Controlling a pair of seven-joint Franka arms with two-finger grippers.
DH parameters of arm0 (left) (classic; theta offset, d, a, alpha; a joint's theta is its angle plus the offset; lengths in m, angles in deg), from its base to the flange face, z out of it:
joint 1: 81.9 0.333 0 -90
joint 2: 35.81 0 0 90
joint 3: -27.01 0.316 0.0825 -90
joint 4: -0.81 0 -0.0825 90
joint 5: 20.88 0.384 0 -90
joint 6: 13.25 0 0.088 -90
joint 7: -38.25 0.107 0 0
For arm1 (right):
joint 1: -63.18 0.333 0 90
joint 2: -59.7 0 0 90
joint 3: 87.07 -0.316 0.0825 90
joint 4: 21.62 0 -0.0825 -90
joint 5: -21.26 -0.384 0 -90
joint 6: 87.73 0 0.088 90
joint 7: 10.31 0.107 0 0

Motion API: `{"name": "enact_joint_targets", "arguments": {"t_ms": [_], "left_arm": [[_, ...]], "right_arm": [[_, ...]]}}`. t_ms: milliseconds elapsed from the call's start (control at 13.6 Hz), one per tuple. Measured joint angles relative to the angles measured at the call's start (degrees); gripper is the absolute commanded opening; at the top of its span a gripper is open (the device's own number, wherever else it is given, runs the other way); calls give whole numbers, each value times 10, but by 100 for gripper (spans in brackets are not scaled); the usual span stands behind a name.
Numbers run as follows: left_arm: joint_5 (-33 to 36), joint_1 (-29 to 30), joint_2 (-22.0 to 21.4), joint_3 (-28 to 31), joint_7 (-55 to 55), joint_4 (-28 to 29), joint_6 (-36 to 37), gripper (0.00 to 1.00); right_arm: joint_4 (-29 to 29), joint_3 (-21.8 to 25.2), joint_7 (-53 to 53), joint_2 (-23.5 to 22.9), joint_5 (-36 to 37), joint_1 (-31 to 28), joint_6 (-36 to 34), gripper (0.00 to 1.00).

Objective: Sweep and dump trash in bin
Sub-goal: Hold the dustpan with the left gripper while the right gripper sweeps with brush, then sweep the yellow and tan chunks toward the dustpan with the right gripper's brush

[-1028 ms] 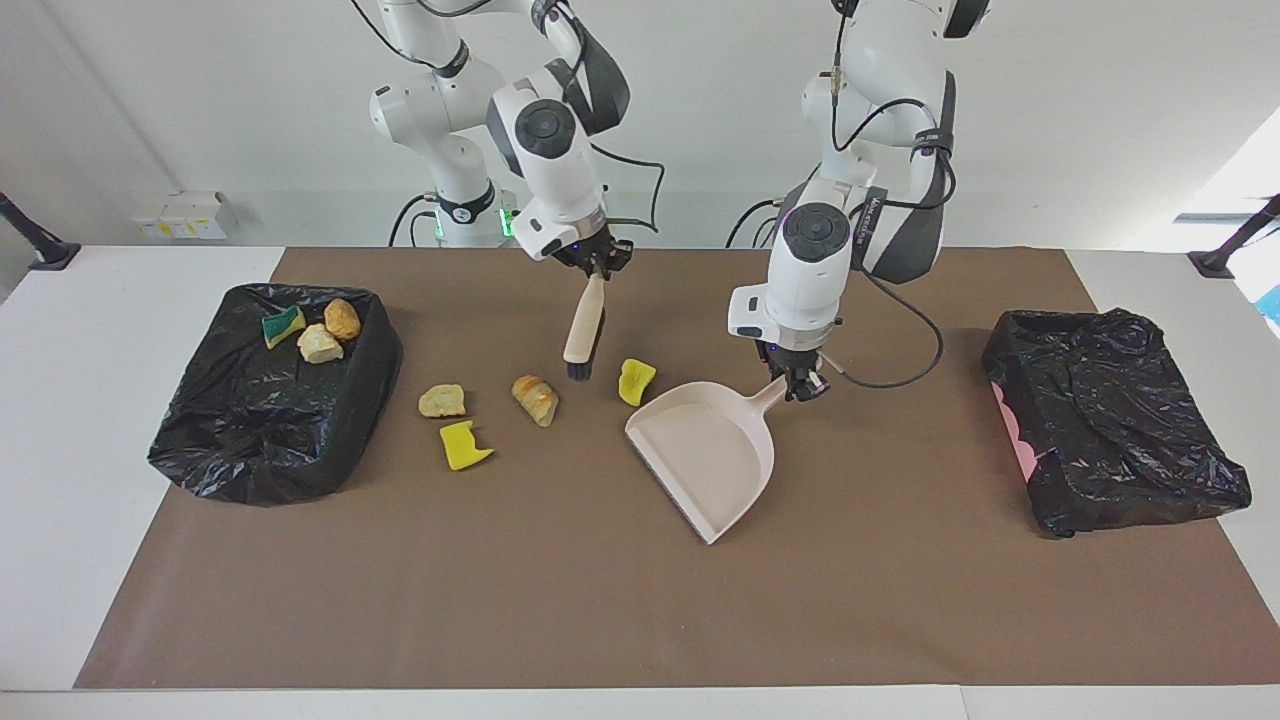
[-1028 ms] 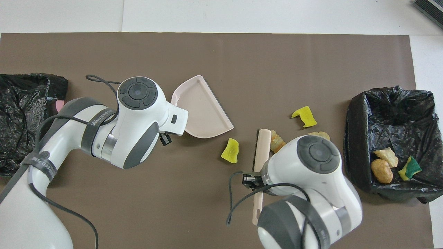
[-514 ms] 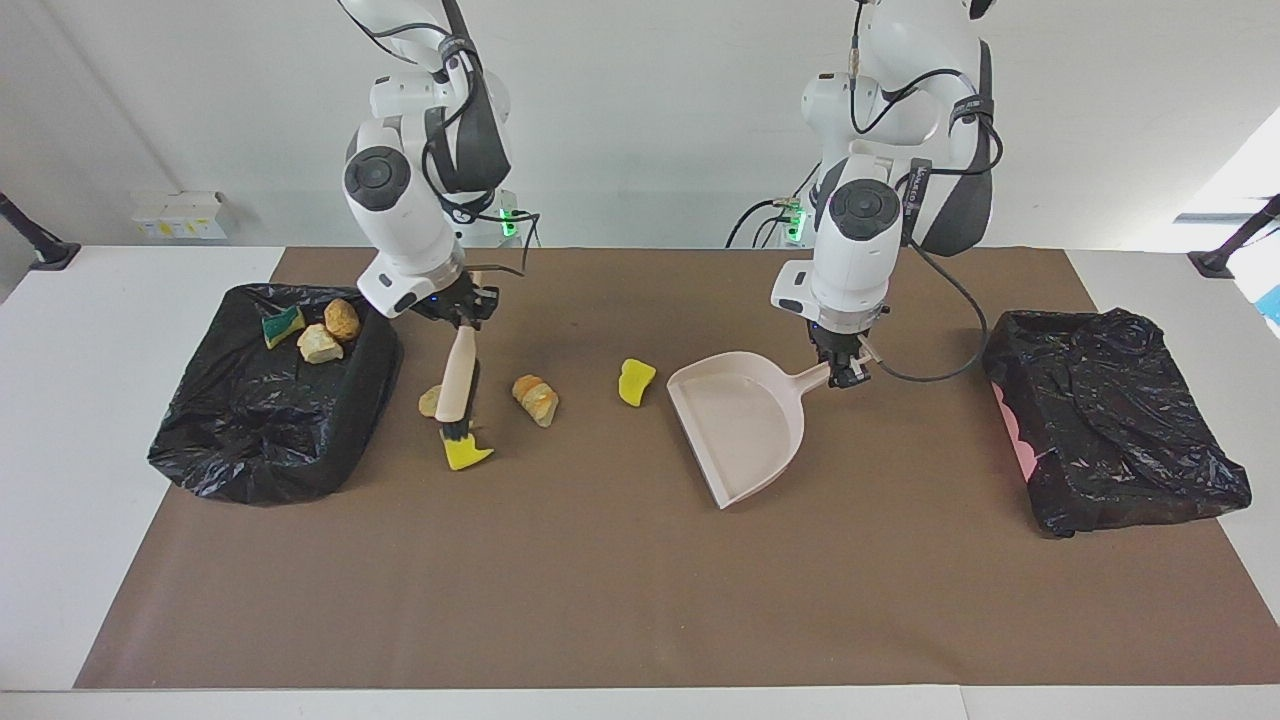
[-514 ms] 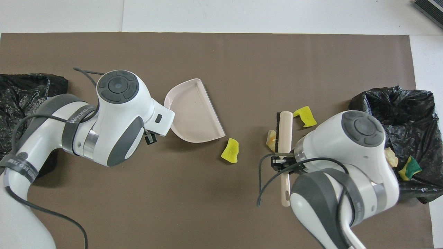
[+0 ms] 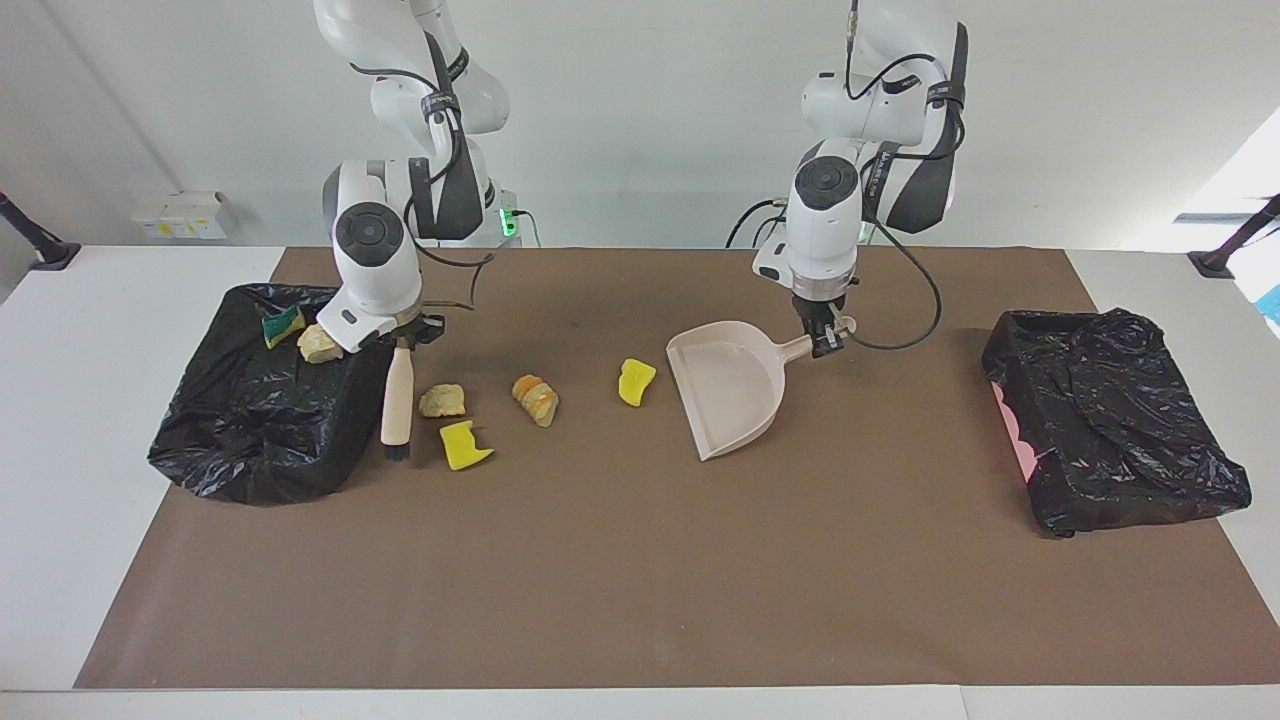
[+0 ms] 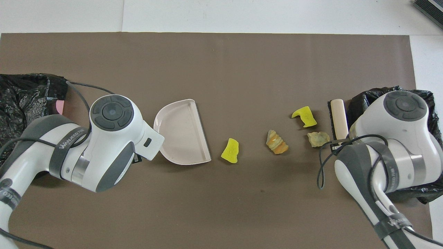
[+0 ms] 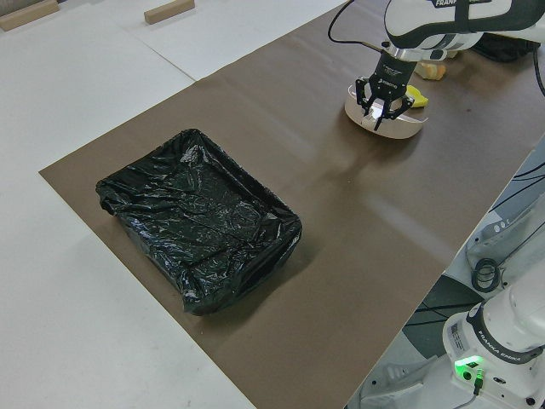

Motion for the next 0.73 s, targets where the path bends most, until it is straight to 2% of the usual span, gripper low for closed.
{"name": "enact_joint_targets", "arguments": {"t_ms": [440, 734], "left_arm": [[0, -29, -8, -1, -63, 31, -29, 0], [0, -30, -8, -1, -65, 36, -36, 0]], "right_arm": [[18, -7, 0, -15, 0, 8, 24, 0], [-13, -9, 0, -47, -10, 69, 25, 0]]}}
